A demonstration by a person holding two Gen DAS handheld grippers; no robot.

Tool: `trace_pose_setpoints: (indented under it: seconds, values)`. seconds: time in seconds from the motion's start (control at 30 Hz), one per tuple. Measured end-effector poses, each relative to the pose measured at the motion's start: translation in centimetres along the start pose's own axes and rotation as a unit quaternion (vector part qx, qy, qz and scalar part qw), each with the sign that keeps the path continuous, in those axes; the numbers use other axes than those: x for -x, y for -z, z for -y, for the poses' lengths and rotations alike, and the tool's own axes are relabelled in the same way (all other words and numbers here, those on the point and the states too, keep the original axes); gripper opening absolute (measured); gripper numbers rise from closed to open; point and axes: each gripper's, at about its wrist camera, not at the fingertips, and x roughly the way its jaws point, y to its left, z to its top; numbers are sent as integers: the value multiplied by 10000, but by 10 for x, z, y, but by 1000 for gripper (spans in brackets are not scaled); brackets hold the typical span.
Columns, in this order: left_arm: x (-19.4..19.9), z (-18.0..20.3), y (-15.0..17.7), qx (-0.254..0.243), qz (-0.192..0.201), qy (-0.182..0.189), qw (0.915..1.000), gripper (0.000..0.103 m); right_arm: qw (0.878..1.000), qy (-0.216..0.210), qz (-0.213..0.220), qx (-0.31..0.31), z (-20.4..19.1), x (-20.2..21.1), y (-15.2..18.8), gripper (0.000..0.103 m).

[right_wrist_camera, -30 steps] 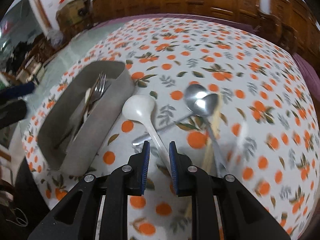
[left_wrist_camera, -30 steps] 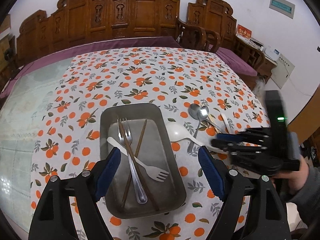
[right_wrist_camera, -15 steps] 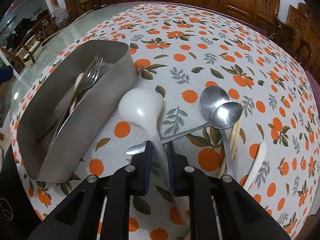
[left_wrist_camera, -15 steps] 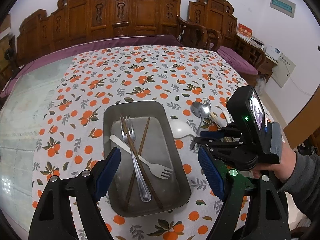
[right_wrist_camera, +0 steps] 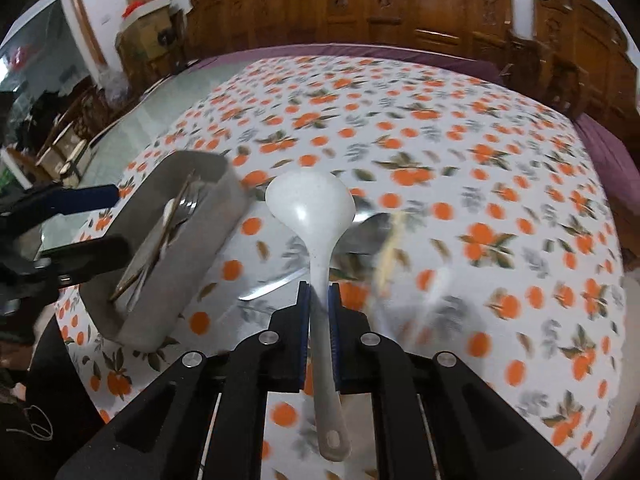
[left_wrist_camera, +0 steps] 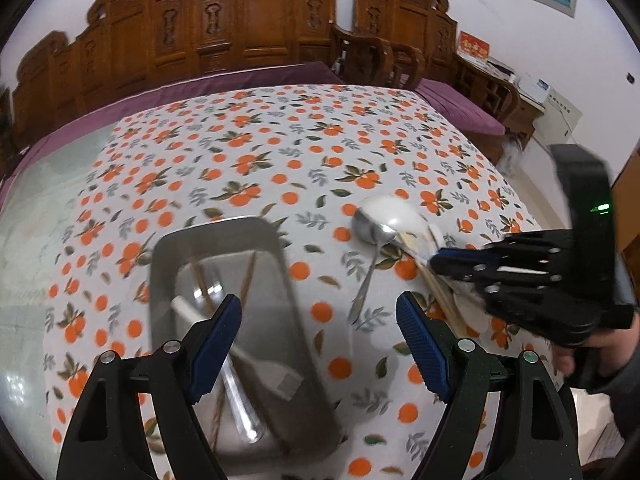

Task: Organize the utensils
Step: 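Move the right gripper to the white plastic ladle and grasp its handle, then grasp a steel spoon with the left gripper while the right gripper lifts the white ladle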

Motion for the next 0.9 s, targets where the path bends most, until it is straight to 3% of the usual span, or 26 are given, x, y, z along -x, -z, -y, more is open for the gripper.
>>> trace_pose_setpoints:
  seconds: [0.13,0.37,0.6,0.63,0.9]
  values:
    - [-23,15,-10,-131,-92,152,9998,75,9997,169,47,-183,28,13,10,10]
    - [-75,42,-26,-461,-425,276,9977,51,9987,239,69,-451,62,21,30,11]
    - [-123,50,-33,-554,-849,157,9947,32,9979,175,87,-618,77,22,43,11]
    - [-128,50,-34,-531,-921,162,9942,26,9978,163,88,-632,77,22,44,11]
    - [-143,59,-42,-719,-1247,135,9895,24,9975,102,154,-679,81,24,47,11]
